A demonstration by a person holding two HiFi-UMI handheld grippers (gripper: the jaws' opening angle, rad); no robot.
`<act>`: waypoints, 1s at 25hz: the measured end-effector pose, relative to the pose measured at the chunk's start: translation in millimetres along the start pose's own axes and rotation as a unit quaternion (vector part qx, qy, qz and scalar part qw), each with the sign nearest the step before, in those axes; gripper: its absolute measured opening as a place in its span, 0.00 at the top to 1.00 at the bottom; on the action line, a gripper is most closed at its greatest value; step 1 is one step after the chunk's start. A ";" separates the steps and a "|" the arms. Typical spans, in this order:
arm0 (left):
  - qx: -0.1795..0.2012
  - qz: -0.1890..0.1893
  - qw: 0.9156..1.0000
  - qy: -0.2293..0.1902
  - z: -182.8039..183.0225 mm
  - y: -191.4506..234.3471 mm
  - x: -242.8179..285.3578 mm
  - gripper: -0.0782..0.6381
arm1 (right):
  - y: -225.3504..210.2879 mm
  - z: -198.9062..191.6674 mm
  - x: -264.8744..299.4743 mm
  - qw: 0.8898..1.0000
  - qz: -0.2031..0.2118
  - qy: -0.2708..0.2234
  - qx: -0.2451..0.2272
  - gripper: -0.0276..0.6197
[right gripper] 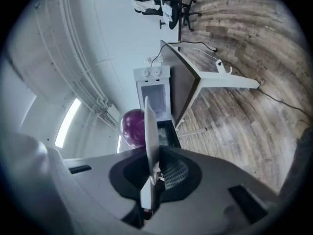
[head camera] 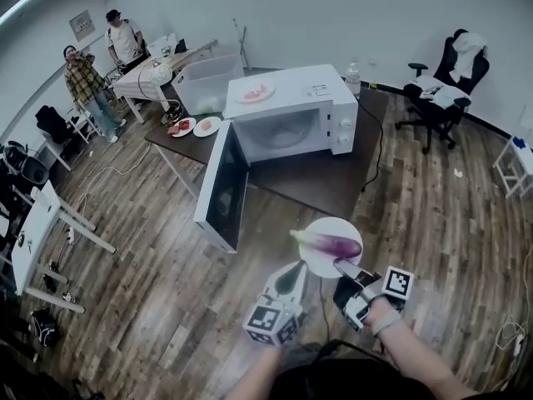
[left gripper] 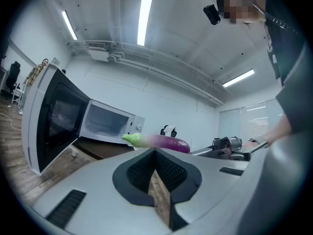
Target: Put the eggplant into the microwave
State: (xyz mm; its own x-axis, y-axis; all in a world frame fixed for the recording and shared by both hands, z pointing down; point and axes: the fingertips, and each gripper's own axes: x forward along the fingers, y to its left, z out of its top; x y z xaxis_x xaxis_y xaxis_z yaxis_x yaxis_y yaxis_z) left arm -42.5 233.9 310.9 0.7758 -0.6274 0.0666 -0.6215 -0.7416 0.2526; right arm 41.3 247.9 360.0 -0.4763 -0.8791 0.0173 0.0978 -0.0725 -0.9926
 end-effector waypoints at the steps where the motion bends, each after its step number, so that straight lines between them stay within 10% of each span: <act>1: 0.003 -0.003 1.000 -0.001 0.5 5.2 4.5 0.89 | -0.3 3.3 6.6 1.000 -0.001 -0.003 0.000 0.92; 25: 0.005 0.074 0.997 -0.013 6.7 98.8 119.7 0.89 | -14.8 96.6 143.3 0.998 -0.026 0.059 0.022 0.92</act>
State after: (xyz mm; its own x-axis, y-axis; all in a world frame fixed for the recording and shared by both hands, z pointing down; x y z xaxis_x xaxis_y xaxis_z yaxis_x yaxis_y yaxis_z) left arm -11.7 83.9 337.4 0.6727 -0.7360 0.0762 -0.7298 -0.6431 0.2320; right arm 56.0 77.4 388.8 -0.5807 -0.8125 0.0515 0.1081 -0.1396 -0.9843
